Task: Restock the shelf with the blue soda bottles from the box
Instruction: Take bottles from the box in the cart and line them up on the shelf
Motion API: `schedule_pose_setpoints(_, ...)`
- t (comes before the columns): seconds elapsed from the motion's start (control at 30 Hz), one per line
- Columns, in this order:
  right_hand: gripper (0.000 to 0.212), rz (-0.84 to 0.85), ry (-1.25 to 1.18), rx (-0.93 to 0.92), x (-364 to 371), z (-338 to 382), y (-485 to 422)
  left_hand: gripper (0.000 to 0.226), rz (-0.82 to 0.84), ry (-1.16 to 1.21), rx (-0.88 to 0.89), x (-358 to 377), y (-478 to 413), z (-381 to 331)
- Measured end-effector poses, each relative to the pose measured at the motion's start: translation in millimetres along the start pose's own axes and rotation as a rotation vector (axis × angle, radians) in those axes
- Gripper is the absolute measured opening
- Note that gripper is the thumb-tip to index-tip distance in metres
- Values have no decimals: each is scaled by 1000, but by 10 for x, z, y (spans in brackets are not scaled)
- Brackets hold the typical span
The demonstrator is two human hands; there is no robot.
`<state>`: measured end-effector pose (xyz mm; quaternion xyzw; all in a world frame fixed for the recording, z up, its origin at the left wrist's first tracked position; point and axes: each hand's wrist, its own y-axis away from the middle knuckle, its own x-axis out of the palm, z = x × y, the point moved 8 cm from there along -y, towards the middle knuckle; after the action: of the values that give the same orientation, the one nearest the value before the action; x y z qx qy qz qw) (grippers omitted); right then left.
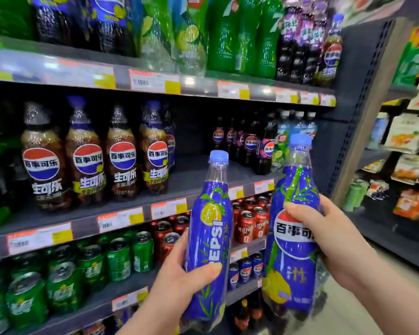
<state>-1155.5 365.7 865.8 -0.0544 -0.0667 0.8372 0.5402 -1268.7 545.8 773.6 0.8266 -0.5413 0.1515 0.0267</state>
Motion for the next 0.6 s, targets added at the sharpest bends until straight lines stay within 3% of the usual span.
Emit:
schedule_pose_setpoints(0.33,17,56,-27,-77,400,50,-1495,77,-75,-38,63,-244,-725,-157)
schedule_pose_setpoints(0.5,27,133,-53,-102,780,14,-2217,105,-159,-63,129,-430,-843,-203)
schedule_pose_setpoints(0.6,26,165,-65,-124,974,-74,-2605,98,-238,-100,169,-467,-929,-215)
